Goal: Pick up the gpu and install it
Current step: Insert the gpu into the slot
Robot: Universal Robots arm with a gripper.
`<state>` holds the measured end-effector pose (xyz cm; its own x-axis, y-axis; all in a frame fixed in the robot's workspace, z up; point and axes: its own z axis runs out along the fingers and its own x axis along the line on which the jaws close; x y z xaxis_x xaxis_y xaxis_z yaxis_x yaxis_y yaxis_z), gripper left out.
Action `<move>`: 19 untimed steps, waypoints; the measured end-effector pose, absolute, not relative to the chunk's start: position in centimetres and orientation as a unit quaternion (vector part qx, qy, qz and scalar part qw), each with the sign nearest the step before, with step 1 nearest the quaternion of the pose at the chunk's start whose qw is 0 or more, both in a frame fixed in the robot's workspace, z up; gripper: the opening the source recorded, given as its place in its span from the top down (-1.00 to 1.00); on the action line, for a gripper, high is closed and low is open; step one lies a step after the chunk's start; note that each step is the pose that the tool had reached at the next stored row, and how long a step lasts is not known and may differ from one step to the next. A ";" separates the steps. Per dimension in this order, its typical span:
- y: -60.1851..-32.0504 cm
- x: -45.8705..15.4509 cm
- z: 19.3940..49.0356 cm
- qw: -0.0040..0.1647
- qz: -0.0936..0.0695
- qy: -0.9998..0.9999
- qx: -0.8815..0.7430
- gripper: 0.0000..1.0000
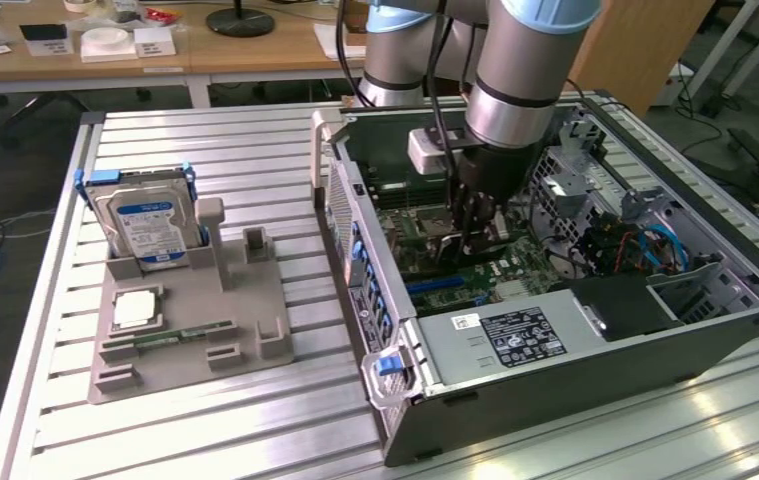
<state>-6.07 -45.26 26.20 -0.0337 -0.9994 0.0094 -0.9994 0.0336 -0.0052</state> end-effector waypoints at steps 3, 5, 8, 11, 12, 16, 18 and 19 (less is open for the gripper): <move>-45.4 -6.1 25.9 0.002 0.005 -0.724 0.689 0.44; -45.5 -6.1 25.7 0.002 0.005 -0.725 0.688 0.44; -45.5 -6.1 25.4 0.002 0.005 -0.726 0.688 0.44; -45.5 -6.2 25.2 0.002 0.005 -0.726 0.688 0.44; -45.5 -6.2 25.1 0.002 0.005 -0.726 0.688 0.44; -45.6 -6.5 24.9 0.002 0.005 -0.726 0.688 0.44; -45.7 -6.5 24.6 0.002 0.005 -0.726 0.688 0.44; -45.7 -6.5 24.5 0.002 0.005 -0.726 0.688 0.44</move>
<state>-6.51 -45.67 24.52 -0.0540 -0.9985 0.0094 -0.9985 0.0540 -0.0052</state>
